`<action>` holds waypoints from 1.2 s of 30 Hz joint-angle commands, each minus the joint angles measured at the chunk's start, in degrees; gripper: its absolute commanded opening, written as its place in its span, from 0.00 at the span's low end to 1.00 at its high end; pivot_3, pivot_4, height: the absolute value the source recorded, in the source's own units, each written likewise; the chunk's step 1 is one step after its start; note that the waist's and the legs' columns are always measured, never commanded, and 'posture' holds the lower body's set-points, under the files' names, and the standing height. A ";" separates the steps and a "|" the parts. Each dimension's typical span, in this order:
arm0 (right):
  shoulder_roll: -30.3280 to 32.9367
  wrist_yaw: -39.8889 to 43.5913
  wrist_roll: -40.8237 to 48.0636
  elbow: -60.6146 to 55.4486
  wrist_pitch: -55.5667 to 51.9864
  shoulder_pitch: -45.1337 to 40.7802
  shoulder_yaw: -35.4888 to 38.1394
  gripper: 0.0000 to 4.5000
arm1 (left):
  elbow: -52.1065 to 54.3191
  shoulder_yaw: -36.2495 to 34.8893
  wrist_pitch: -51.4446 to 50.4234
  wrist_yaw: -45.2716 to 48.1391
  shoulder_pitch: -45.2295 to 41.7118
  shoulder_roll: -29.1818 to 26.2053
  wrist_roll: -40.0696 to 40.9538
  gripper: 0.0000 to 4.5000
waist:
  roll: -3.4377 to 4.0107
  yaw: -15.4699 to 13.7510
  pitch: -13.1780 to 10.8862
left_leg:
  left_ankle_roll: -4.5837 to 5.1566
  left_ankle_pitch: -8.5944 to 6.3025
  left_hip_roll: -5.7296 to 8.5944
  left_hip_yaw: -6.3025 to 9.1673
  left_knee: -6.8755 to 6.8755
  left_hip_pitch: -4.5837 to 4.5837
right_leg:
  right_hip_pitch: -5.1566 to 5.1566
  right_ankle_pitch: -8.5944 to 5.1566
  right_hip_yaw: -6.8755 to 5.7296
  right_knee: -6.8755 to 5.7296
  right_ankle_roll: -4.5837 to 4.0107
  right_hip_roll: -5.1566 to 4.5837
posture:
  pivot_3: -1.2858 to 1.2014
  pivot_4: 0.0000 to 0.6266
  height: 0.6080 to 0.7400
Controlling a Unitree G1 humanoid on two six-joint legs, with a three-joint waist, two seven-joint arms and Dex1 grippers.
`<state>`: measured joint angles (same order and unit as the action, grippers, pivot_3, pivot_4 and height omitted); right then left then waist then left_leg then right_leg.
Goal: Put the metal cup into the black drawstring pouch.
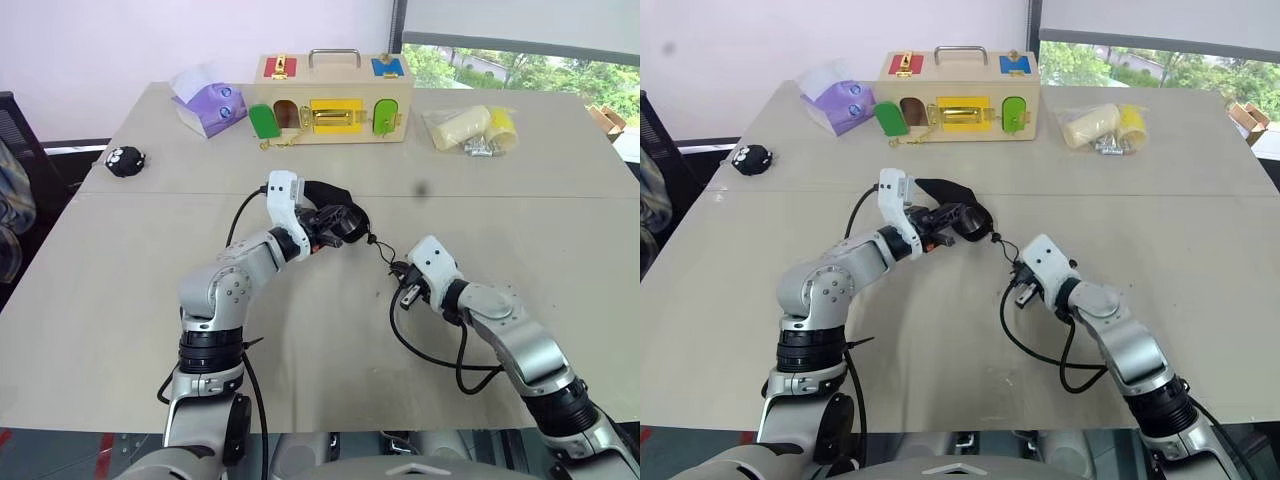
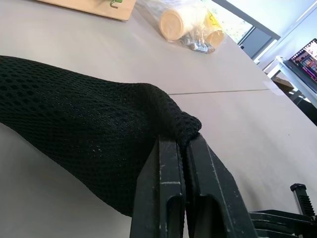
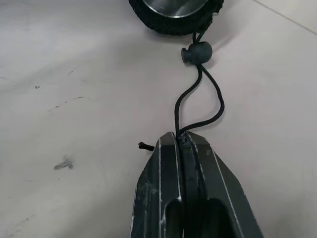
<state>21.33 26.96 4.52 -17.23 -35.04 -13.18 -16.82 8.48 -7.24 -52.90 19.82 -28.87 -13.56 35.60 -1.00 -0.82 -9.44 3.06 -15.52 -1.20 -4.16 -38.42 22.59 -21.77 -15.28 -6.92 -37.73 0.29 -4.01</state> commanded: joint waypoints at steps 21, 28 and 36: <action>1.14 -10.23 -11.40 4.62 42.30 -24.61 12.53 0.00 | 4.17 -5.94 11.11 6.91 -3.45 3.96 9.10 0.27 | 0.05 0.05 -0.13 | -0.10 0.07 -0.01 -0.06 0.04 0.15 | -0.08 -0.01 -0.03 0.18 0.00 0.04 | 0.52 0.24 1.00; -0.36 -7.02 -9.92 4.14 42.02 -25.69 11.44 0.00 | 5.59 0.26 17.72 12.17 -4.78 0.61 4.33 0.41 | 0.06 0.06 -0.13 | -0.11 0.08 -0.01 -0.07 0.02 0.08 | -0.07 0.00 -0.01 0.08 -0.01 0.06 | 0.52 0.24 1.00; -2.41 -5.09 -8.34 3.31 40.28 -26.52 10.82 0.00 | 5.49 6.13 22.61 15.42 -6.55 -1.01 -0.73 0.41 | 0.07 0.08 -0.14 | -0.11 0.08 -0.02 -0.06 0.03 0.11 | -0.08 0.00 -0.02 0.12 -0.01 0.06 | 0.52 0.24 1.00</action>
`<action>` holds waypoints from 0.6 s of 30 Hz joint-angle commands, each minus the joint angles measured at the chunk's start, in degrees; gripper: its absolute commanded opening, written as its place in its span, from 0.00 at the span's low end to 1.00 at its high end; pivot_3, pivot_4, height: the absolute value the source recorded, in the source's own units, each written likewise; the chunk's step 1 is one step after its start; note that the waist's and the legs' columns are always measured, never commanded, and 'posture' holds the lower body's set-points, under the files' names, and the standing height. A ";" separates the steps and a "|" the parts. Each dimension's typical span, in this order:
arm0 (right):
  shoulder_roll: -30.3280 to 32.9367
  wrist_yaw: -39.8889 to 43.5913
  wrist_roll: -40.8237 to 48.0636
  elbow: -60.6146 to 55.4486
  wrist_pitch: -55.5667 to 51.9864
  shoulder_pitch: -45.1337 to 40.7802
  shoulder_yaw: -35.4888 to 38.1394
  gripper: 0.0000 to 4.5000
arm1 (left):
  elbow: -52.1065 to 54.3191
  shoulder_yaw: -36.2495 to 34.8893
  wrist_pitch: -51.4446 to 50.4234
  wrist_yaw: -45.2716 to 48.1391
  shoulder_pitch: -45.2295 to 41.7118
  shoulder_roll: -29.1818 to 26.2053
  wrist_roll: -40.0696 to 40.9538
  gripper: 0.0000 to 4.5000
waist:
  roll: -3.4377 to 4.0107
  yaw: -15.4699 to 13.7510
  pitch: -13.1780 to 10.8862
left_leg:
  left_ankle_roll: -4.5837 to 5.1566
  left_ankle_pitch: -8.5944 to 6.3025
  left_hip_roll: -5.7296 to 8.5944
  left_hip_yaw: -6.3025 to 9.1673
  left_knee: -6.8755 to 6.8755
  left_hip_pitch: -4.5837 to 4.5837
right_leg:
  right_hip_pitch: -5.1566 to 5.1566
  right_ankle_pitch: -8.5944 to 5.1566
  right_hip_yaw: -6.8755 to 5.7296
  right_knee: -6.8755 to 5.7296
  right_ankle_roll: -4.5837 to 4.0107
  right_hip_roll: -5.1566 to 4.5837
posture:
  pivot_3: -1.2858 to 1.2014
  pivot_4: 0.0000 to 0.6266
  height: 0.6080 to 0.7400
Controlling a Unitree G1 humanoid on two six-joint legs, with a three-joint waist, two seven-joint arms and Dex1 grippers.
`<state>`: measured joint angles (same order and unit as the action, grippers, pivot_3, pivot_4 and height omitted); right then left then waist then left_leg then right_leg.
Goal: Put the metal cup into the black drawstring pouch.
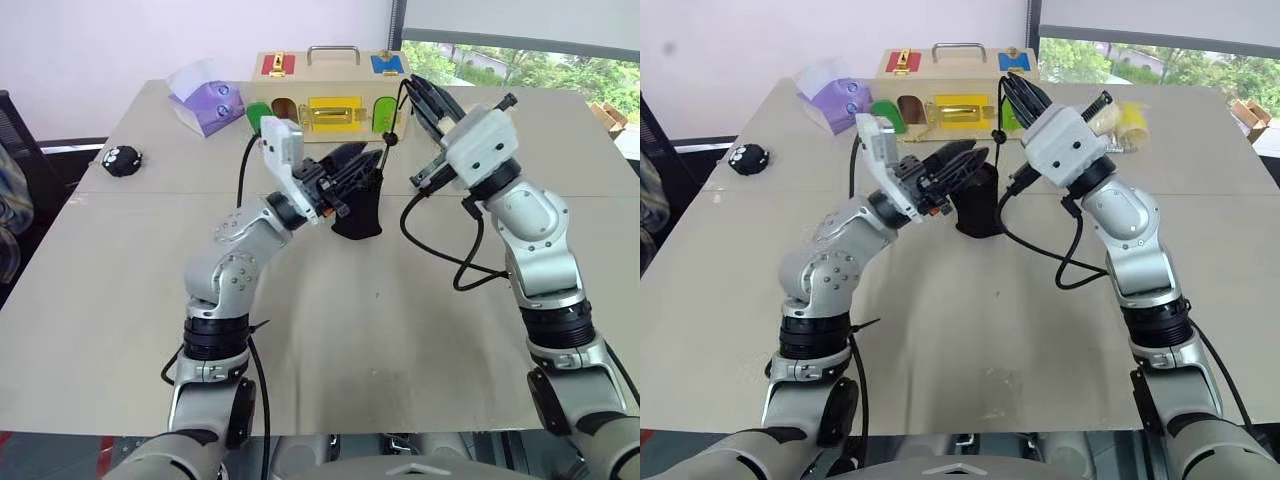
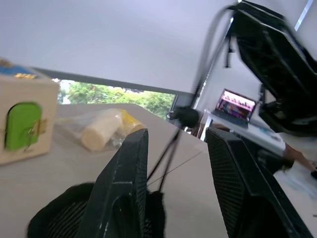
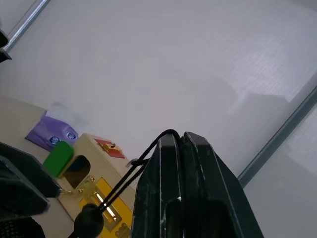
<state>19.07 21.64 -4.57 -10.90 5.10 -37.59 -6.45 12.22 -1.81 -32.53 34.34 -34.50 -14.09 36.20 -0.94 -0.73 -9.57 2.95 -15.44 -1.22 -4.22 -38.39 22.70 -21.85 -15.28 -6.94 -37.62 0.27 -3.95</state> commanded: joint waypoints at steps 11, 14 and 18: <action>-1.55 1.31 0.60 -4.26 -1.37 -2.41 -0.45 0.00 | -1.21 0.29 3.92 -0.21 -2.50 0.49 -2.99 0.41 | 0.01 -0.04 0.00 | 0.01 0.00 -0.01 0.01 0.00 0.00 | 0.00 0.00 0.00 -0.01 0.00 0.00 | 0.52 0.24 1.00; -1.74 1.69 0.55 -4.65 -1.75 -2.17 -0.63 0.00 | -1.49 -0.01 4.26 -0.50 -2.85 0.72 -2.82 0.41 | 0.01 -0.02 0.00 | 0.01 0.00 -0.01 0.01 0.00 0.00 | 0.00 0.00 0.00 0.00 0.00 0.00 | 0.52 0.24 1.00; -1.89 2.04 0.61 -5.08 -2.25 -1.93 -0.90 0.00 | -1.31 -0.81 3.82 -0.98 -3.29 1.44 -1.91 0.41 | 0.01 0.00 -0.01 | 0.01 0.00 -0.01 0.01 -0.01 0.00 | 0.00 0.00 0.00 -0.02 0.00 0.00 | 0.52 0.24 1.00</action>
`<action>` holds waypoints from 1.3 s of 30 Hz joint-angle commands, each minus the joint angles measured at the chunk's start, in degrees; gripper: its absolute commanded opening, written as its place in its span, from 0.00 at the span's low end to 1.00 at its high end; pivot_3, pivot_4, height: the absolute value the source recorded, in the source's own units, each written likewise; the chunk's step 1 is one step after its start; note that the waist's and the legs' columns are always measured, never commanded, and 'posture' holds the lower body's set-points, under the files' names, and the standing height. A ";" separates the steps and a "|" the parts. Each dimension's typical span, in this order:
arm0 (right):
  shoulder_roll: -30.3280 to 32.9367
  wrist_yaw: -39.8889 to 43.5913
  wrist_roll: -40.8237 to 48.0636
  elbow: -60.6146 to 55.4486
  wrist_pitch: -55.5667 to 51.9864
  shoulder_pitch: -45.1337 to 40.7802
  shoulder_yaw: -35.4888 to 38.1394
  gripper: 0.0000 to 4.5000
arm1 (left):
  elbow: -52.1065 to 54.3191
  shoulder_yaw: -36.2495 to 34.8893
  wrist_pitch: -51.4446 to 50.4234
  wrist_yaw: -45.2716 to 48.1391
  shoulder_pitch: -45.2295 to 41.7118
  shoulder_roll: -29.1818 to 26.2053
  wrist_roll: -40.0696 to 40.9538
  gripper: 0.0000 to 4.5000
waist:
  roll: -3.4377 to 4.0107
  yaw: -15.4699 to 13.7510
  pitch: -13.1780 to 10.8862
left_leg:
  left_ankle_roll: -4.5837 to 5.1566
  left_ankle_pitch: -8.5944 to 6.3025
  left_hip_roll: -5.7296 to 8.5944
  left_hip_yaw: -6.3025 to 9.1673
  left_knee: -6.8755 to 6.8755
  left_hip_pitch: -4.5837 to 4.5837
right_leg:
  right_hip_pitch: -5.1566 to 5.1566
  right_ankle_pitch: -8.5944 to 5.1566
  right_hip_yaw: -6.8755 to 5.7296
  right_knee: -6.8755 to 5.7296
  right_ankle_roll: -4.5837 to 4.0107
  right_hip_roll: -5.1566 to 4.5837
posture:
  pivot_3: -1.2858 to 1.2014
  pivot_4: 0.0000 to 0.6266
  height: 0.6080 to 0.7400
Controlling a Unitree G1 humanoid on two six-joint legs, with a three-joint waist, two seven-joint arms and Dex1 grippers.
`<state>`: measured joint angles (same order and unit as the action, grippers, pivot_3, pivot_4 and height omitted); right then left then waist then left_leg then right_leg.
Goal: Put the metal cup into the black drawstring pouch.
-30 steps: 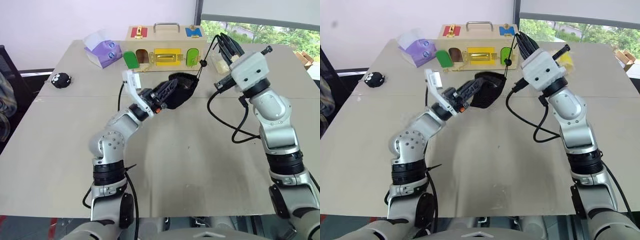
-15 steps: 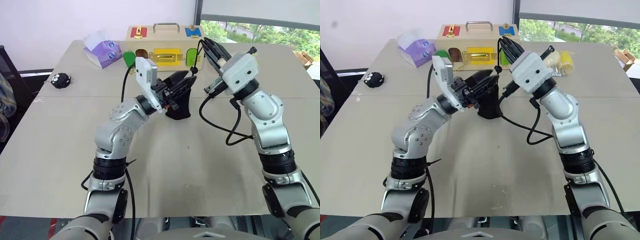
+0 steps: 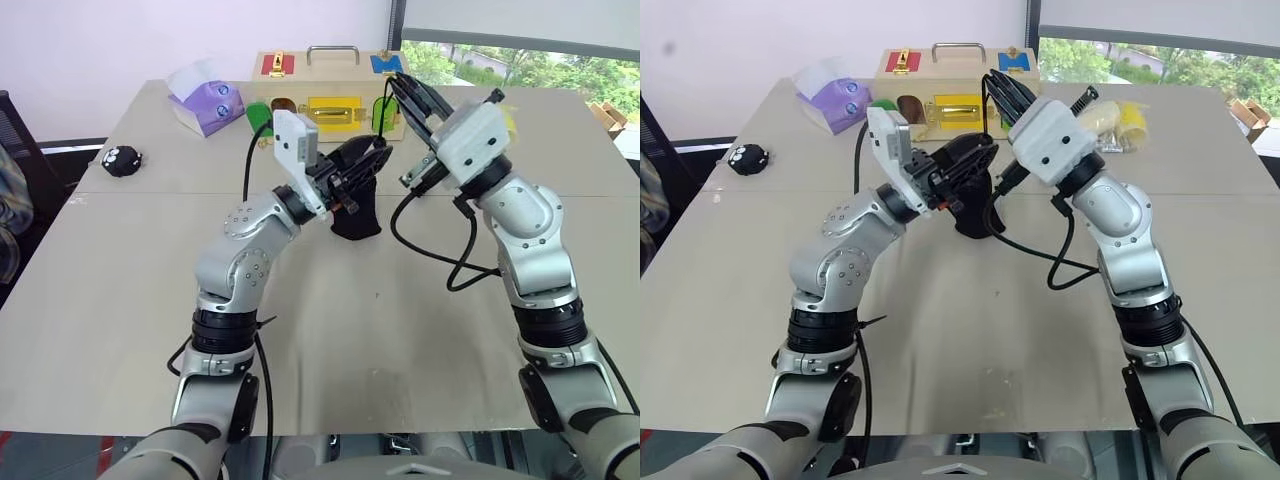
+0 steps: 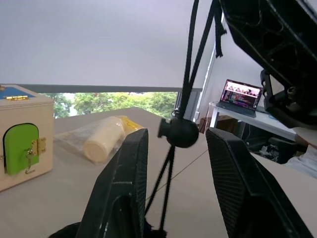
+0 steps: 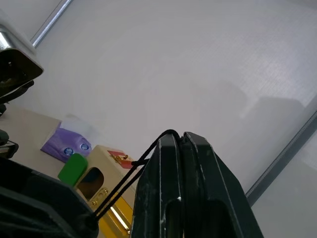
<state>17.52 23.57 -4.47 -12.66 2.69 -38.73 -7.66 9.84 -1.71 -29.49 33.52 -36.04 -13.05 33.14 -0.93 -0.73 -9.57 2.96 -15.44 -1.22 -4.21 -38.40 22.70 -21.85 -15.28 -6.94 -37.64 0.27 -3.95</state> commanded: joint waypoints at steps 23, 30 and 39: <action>0.32 -19.69 -9.58 -1.14 11.43 -9.56 12.04 0.00 | -2.23 1.33 -0.33 0.17 1.61 -2.96 -3.53 0.03 | 0.01 -0.11 -0.01 | 0.00 0.00 0.01 0.00 0.00 0.01 | -0.01 0.00 -0.01 0.00 0.00 0.00 | 0.52 0.24 1.00; 1.22 -21.78 -9.72 0.46 13.39 -9.53 13.01 0.00 | -3.35 3.91 1.44 2.48 3.62 -5.25 -6.23 0.03 | 0.06 0.24 -0.04 | -0.01 0.01 -0.01 -0.05 0.02 -0.02 | -0.02 0.00 0.02 -0.01 0.00 0.03 | 0.52 0.24 1.00; 0.60 -13.99 -4.74 -2.30 11.32 -4.54 7.97 0.00 | -0.30 -0.28 -0.33 2.96 3.53 -3.19 0.80 0.62 | 0.07 -0.03 -0.05 | -0.01 0.01 -0.02 -0.02 0.01 0.02 | -0.03 0.00 0.02 0.01 0.00 0.01 | 0.52 0.24 1.00</action>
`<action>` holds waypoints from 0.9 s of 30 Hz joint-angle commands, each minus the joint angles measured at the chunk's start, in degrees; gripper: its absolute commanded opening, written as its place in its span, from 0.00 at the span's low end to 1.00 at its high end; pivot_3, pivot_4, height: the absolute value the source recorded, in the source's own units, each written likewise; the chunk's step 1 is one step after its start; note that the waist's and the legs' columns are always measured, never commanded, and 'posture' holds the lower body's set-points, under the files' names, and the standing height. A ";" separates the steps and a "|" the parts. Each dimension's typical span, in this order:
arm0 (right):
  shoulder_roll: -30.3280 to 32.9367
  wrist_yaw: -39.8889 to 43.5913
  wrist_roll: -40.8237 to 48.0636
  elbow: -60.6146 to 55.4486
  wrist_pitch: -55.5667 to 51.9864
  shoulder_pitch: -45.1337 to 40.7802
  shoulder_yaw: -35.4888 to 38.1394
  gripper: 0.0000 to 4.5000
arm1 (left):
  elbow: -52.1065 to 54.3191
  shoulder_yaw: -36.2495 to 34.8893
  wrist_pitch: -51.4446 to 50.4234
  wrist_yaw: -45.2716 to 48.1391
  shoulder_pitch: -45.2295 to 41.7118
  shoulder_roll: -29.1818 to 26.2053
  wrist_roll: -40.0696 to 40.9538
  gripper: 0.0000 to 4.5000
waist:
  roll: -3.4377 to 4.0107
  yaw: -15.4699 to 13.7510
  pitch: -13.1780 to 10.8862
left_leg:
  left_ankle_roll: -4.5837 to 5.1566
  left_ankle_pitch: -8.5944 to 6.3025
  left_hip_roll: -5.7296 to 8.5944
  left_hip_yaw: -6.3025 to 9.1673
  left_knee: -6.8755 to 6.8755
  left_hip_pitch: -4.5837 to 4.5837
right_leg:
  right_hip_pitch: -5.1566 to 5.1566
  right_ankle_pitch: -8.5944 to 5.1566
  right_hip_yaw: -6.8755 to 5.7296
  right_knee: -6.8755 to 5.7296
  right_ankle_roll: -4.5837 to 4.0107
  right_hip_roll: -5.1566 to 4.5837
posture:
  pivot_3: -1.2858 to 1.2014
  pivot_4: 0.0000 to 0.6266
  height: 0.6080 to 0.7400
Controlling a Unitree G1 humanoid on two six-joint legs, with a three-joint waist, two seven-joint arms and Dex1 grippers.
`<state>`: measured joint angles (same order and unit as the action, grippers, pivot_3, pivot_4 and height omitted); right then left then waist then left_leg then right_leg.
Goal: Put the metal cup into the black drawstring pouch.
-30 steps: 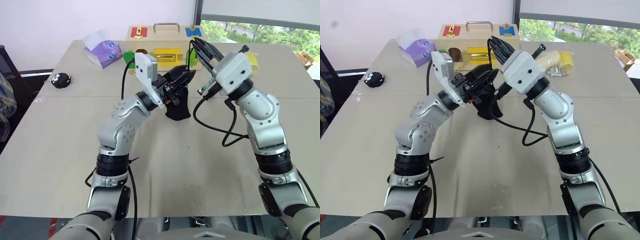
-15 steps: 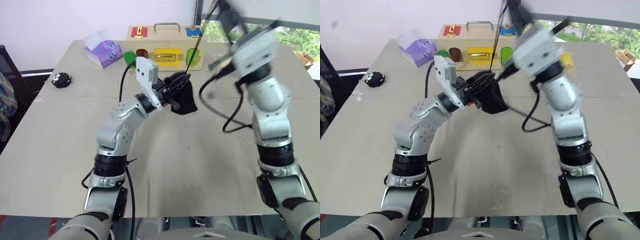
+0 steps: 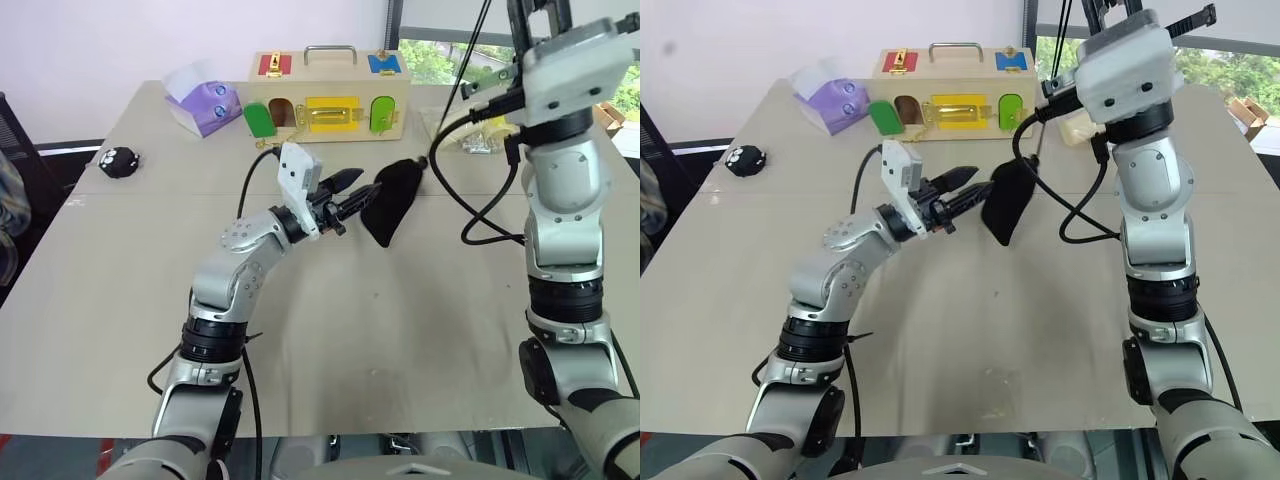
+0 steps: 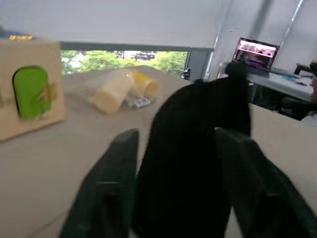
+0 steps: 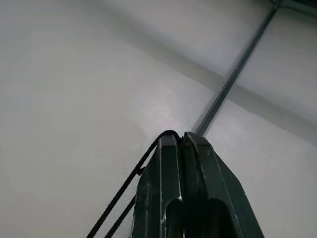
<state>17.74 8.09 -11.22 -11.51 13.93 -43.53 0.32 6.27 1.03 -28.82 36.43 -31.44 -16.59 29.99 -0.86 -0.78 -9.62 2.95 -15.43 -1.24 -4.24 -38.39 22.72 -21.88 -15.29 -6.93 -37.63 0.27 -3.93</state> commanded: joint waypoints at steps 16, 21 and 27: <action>6.45 12.33 11.07 -3.57 3.23 17.76 3.12 0.69 | 8.03 -8.24 -5.37 6.95 15.86 -14.64 6.35 0.63 | -0.03 0.00 0.01 | 0.02 -0.01 0.01 0.01 0.00 -0.03 | 0.03 0.00 0.00 0.02 0.00 -0.07 | 0.52 0.24 1.00; 9.03 22.52 26.77 3.84 -6.46 26.60 6.70 0.69 | 6.41 -8.66 0.06 9.78 26.52 -18.55 1.11 0.63 | 0.05 0.11 -0.04 | 0.03 -0.02 -0.01 0.00 0.04 -0.15 | 0.09 -0.01 0.02 -0.03 -0.03 -0.07 | 0.52 0.24 1.00; 17.74 42.76 40.68 8.78 -19.55 35.31 7.97 0.69 | 7.91 -10.68 3.27 8.97 33.54 -19.77 -1.75 0.63 | 0.11 -0.04 -0.05 | 0.17 -0.11 -0.05 0.05 0.06 -0.16 | 0.09 0.00 -0.01 -0.06 -0.07 -0.18 | 0.52 0.24 1.00</action>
<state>34.17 46.03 25.28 -2.43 -3.07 -8.66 5.71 11.84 -8.64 -27.67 45.29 1.44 -35.76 29.20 -0.75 -0.82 -9.67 3.19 -15.58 -1.28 -4.18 -38.33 22.56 -21.79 -15.29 -6.94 -37.68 0.20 -4.15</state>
